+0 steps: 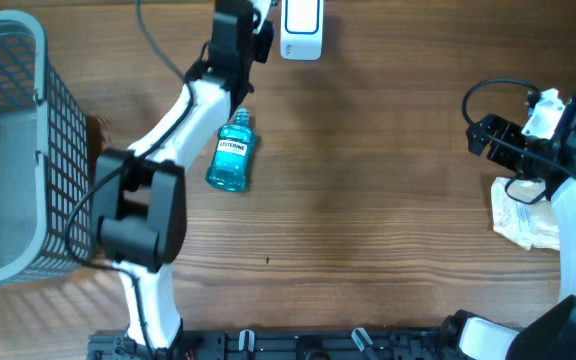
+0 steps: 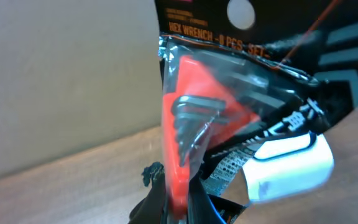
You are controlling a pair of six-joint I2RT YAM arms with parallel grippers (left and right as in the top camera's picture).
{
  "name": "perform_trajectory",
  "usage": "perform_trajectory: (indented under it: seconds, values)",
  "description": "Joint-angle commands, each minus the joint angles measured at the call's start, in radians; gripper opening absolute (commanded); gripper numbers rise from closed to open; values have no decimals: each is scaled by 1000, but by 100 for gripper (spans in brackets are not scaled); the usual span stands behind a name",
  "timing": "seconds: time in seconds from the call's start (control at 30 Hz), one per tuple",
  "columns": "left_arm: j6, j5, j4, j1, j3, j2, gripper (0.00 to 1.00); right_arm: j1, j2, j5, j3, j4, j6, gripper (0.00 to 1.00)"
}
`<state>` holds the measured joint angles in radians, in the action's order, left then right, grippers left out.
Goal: Scan the item barcode
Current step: 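Hold the wrench pack label under the scanner with the left gripper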
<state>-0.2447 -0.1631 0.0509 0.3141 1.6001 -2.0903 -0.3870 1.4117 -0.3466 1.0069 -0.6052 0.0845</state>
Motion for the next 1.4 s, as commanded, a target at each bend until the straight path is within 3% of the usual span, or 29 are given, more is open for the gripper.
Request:
perform_trajectory:
  seconds: [0.0, 0.37, 0.67, 1.2, 1.37]
  values:
    - [-41, 39, -32, 2, 179, -54, 4, -3, 49, 8, 12, 30, 53, 100]
    - [-229, -29, -79, 86, 236, -150, 4, -3, 204, 8, 12, 109, 128, 99]
    - [-491, -233, -87, 100, 236, -249, 4, 9, 252, 5, 12, 134, 128, 97]
    - [-626, -199, -144, 93, 235, -256, 4, 222, 252, 6, 12, 154, 138, 97]
    - [-665, -180, -158, 93, 236, -256, 4, 242, 252, 17, -2, 153, 225, 97]
